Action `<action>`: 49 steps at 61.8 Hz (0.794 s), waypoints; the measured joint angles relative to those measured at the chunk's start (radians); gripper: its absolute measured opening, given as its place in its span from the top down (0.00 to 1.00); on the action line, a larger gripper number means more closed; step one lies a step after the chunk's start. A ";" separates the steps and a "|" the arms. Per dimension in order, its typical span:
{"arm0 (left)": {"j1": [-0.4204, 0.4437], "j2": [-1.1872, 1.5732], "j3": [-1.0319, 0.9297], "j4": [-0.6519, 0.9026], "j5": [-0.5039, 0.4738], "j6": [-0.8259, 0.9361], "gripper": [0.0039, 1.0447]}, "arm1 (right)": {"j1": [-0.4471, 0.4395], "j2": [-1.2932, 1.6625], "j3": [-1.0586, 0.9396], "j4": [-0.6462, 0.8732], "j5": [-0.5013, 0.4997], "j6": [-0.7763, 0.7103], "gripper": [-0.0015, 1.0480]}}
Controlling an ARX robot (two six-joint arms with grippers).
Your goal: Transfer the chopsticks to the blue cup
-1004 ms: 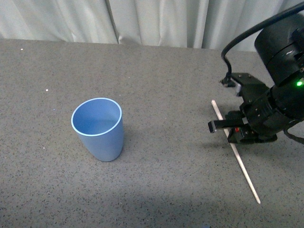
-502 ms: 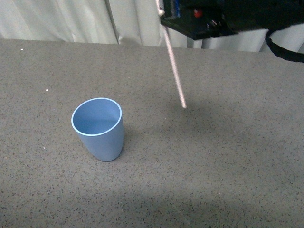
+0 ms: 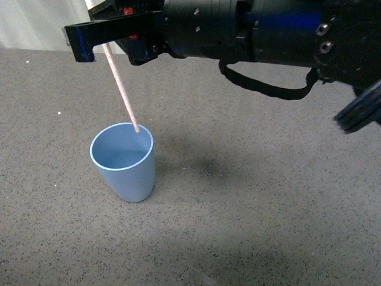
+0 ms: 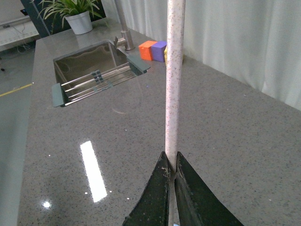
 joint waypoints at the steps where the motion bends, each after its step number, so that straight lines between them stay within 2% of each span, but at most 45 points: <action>1: 0.000 0.000 0.000 0.000 0.000 0.000 0.06 | 0.002 0.008 0.003 0.004 0.000 0.003 0.99; 29: 0.000 0.000 0.000 0.000 0.000 0.000 0.06 | 0.032 0.130 0.047 0.011 0.009 0.031 0.98; 45: 0.000 0.000 0.000 0.000 0.000 0.000 0.06 | 0.034 0.130 0.047 0.008 0.007 0.022 0.57; 49: 0.000 0.000 0.000 0.000 0.000 0.000 0.06 | 0.034 0.130 0.047 0.004 0.004 0.016 0.44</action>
